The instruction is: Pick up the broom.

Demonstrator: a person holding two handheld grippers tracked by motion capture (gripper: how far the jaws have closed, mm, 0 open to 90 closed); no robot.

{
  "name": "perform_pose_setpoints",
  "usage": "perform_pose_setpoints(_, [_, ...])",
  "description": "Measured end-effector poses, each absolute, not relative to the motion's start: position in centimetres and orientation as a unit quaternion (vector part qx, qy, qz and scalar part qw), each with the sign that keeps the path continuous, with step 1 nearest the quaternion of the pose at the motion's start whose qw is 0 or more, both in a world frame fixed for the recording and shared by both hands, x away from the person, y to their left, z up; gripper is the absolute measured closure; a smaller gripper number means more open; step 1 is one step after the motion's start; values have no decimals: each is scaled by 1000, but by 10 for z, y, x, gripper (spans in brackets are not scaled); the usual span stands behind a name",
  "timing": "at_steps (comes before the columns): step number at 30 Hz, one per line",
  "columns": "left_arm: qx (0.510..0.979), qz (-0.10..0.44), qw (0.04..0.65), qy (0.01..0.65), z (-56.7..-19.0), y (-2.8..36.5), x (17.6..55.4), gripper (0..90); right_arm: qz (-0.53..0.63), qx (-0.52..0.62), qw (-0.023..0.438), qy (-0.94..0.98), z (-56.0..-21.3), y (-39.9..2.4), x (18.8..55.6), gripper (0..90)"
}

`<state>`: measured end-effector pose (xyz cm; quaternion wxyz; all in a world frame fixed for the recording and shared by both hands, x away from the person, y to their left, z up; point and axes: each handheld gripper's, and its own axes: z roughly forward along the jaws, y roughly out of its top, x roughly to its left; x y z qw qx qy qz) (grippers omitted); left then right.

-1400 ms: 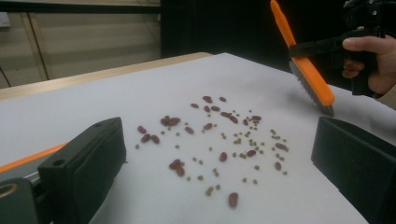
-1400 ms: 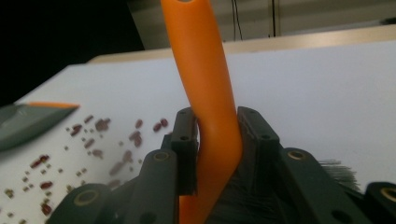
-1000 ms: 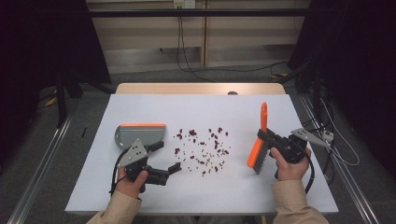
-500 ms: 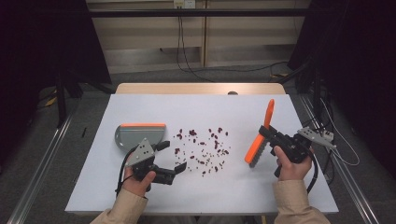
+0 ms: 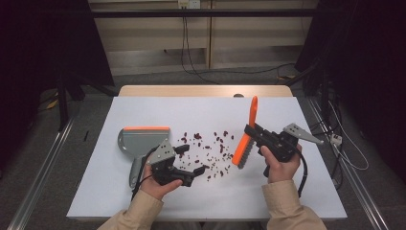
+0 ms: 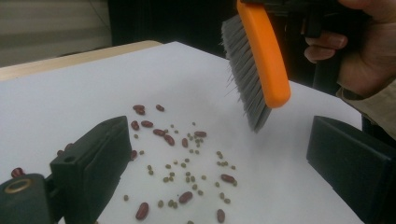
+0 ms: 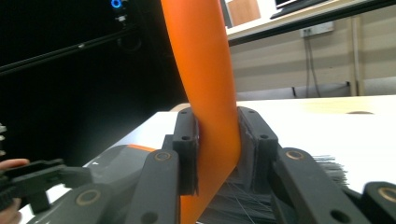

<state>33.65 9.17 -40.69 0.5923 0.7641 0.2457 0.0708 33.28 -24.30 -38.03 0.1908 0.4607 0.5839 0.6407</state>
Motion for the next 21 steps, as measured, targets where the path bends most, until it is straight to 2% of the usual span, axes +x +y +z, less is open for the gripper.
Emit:
perform_pose_setpoints(9, [768,53,592,240,-406,74,339,115,646,440,185,596,-372,-208,344,709])
perform_pose_setpoints(14, [772,40,584,246,-406,65,342,187,642,427,180,611,-373,-187,350,708])
perform_pose_setpoints(16, [774,42,577,257,-408,64,343,260,640,423,181,616,-373,-178,351,708])
perform_pose_setpoints(18, [774,40,576,261,-409,64,344,292,639,420,177,620,-373,-171,352,708])
perform_pose_setpoints(21, [775,54,570,268,-410,65,343,451,640,415,177,623,-373,-162,353,708])
